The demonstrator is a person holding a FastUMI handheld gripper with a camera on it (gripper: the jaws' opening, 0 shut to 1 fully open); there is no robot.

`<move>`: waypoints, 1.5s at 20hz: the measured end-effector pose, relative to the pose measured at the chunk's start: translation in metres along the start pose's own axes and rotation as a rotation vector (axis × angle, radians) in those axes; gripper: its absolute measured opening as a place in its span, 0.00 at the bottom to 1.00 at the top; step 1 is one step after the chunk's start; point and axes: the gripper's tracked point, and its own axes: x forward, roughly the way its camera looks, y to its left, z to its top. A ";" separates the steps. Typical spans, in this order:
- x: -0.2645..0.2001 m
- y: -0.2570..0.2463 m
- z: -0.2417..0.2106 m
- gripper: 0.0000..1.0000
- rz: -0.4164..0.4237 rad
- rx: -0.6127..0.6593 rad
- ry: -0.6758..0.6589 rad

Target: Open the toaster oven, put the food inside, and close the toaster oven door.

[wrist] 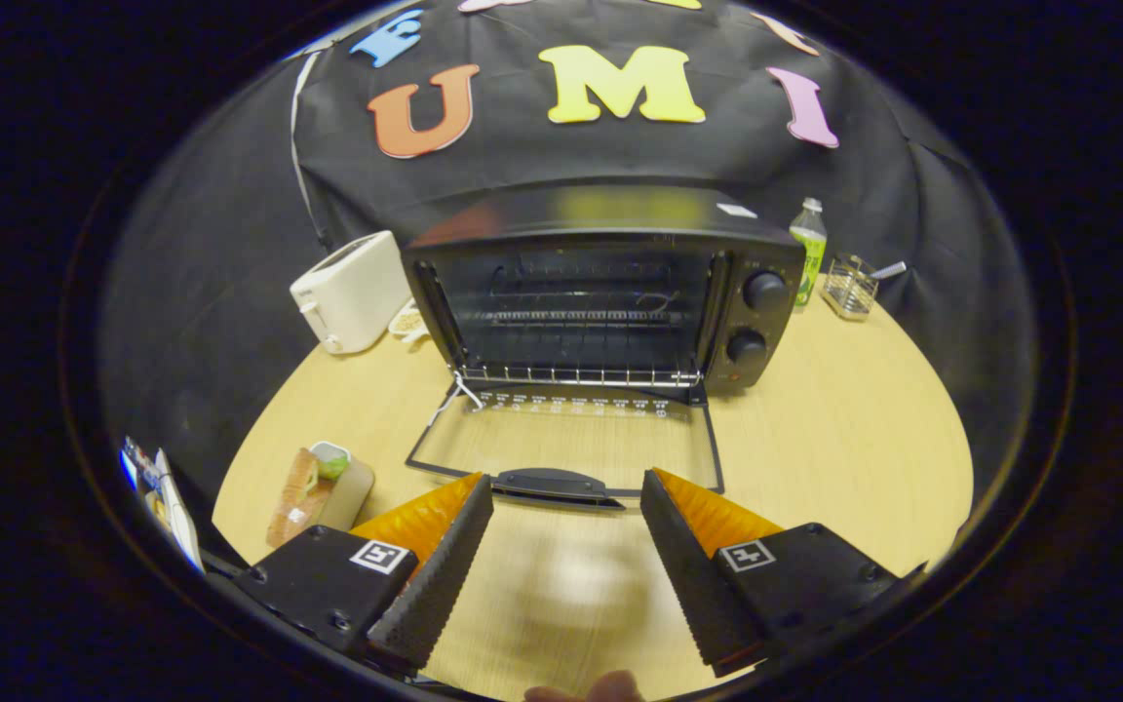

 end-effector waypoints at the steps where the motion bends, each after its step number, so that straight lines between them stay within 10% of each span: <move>1: -0.011 0.006 0.007 1.00 0.039 -0.009 0.000; 16: -0.024 0.147 -0.015 1.00 0.511 0.081 0.355; 24: 0.033 0.186 -0.056 0.97 0.565 0.353 0.619; 30: 0.038 0.209 -0.061 0.55 0.616 0.434 0.694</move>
